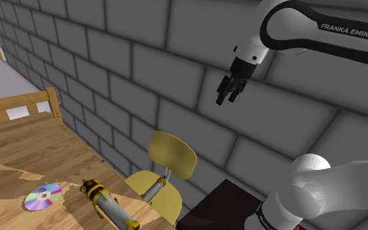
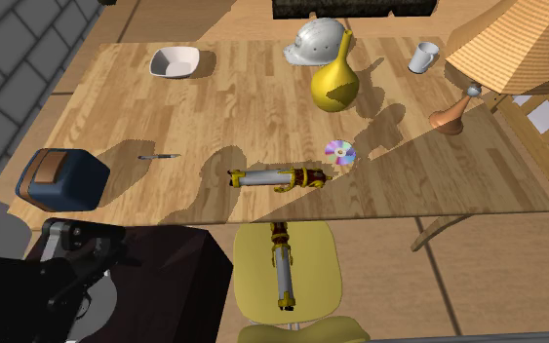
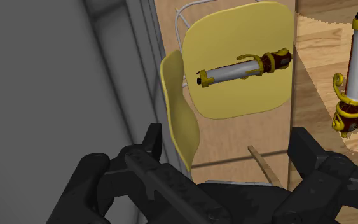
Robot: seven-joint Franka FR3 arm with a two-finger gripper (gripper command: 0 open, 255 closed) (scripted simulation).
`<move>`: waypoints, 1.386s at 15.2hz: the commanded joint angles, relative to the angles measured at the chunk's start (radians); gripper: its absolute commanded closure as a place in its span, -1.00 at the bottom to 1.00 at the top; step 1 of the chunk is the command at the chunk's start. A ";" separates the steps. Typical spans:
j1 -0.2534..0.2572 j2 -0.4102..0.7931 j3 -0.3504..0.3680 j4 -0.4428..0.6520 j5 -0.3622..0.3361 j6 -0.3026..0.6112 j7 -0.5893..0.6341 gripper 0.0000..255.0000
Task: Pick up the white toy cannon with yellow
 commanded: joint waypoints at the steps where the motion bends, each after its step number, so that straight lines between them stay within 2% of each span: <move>1: 0.000 0.000 0.000 0.000 0.000 0.000 0.000 -1.00; 11: 0.068 0.052 0.180 -0.196 0.112 0.302 0.141 -1.00; 21: 0.114 0.277 0.389 -0.252 0.185 0.643 0.294 -1.00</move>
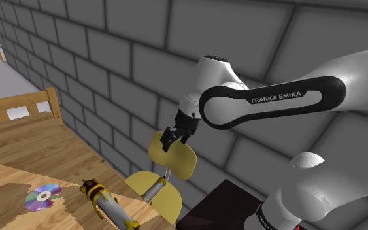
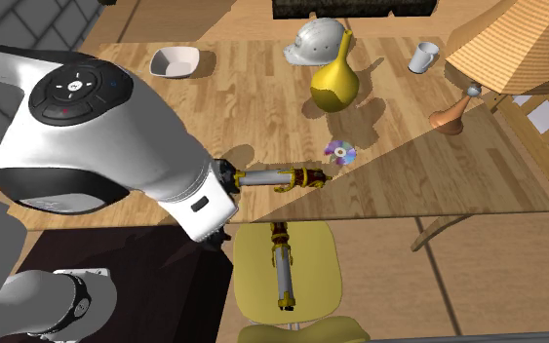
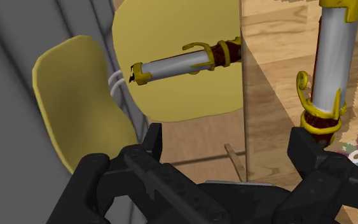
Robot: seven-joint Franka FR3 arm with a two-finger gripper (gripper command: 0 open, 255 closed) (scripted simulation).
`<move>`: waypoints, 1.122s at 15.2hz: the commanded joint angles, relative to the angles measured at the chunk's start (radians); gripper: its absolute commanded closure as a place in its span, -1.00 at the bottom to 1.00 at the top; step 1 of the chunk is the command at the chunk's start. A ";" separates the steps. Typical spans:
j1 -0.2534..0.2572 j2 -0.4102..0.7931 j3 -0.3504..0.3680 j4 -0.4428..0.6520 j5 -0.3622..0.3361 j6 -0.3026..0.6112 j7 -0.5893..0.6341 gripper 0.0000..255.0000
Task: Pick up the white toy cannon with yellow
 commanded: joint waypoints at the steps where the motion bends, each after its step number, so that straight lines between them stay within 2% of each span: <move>1: 0.003 0.058 0.044 0.007 0.003 0.067 0.037 -1.00; 5: -0.011 0.197 0.139 0.032 -0.027 0.203 0.126 -1.00; 9: -0.051 0.358 0.241 0.079 -0.132 0.329 0.259 -1.00; 11: -0.079 0.448 0.289 0.111 -0.233 0.383 0.357 -1.00; 14: -0.093 0.597 0.322 0.175 -0.460 0.440 0.556 -1.00; 17: -0.026 0.743 0.271 0.260 -0.693 0.461 0.756 -1.00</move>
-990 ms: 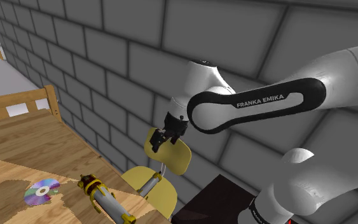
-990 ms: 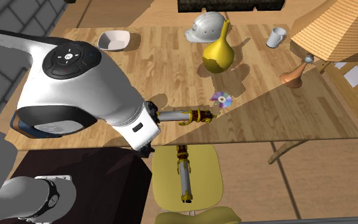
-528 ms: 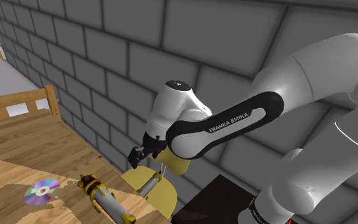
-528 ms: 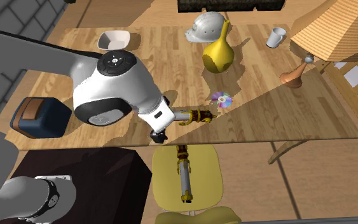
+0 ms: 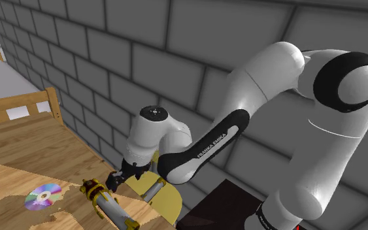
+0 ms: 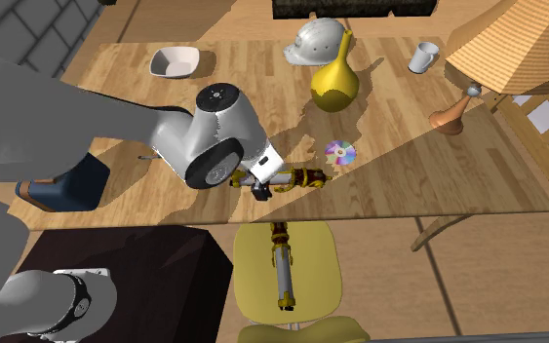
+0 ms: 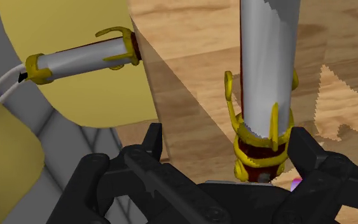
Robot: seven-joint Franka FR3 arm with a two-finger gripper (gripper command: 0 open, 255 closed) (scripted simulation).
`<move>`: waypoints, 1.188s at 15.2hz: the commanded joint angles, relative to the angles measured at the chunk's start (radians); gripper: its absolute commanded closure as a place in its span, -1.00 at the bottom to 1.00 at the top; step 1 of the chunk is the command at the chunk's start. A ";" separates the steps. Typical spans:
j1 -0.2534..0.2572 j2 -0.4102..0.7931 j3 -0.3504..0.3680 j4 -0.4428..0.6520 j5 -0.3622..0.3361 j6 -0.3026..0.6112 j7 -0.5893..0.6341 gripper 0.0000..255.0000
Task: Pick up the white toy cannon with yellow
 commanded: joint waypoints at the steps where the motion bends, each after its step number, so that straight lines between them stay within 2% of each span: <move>1: 0.062 0.099 -0.047 0.065 -0.155 0.010 0.135 -1.00; 4: 0.172 0.220 -0.132 0.165 -0.289 0.013 0.258 -1.00; 5: 0.189 0.237 -0.145 0.181 -0.304 0.013 0.272 -1.00; 12: 0.251 0.315 -0.226 0.198 -0.402 0.071 0.352 -1.00; 14: 0.257 0.322 -0.232 0.200 -0.409 0.076 0.358 -1.00; 15: 0.259 0.323 -0.233 0.201 -0.410 0.076 0.361 1.00; 18: 0.259 0.322 -0.232 0.201 -0.410 0.075 0.361 1.00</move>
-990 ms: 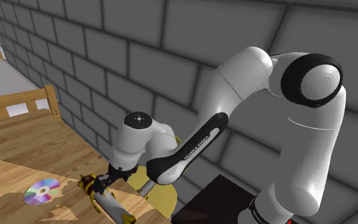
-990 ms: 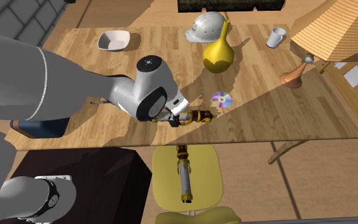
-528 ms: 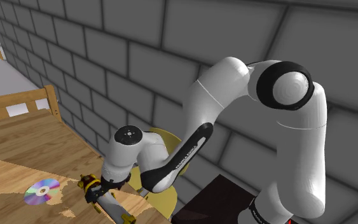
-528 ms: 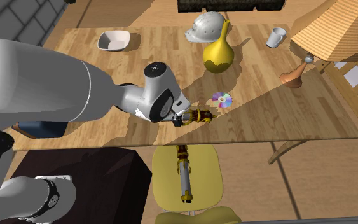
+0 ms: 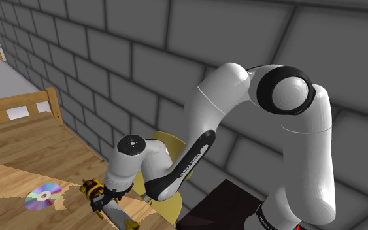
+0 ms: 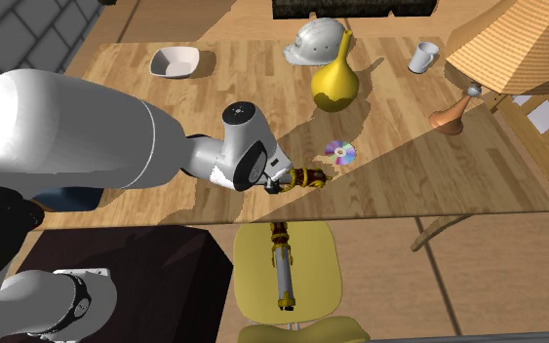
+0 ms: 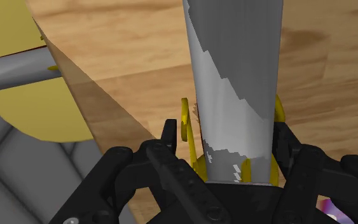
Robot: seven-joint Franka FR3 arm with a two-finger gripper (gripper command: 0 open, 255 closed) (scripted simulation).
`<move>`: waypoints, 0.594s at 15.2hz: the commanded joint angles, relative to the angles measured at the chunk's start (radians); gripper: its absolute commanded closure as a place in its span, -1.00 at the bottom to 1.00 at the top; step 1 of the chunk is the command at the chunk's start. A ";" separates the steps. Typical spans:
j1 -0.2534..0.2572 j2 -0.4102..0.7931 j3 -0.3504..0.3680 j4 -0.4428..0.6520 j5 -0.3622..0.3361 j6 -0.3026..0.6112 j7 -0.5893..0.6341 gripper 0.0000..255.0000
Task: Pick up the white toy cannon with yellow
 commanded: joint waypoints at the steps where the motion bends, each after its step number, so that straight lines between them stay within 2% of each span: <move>1: 0.001 0.001 0.000 0.001 0.000 0.001 0.001 1.00; 6: -0.002 0.001 0.000 -0.001 0.000 0.002 -0.001 1.00; 9: -0.029 -0.033 0.035 -0.010 0.041 -0.022 -0.036 1.00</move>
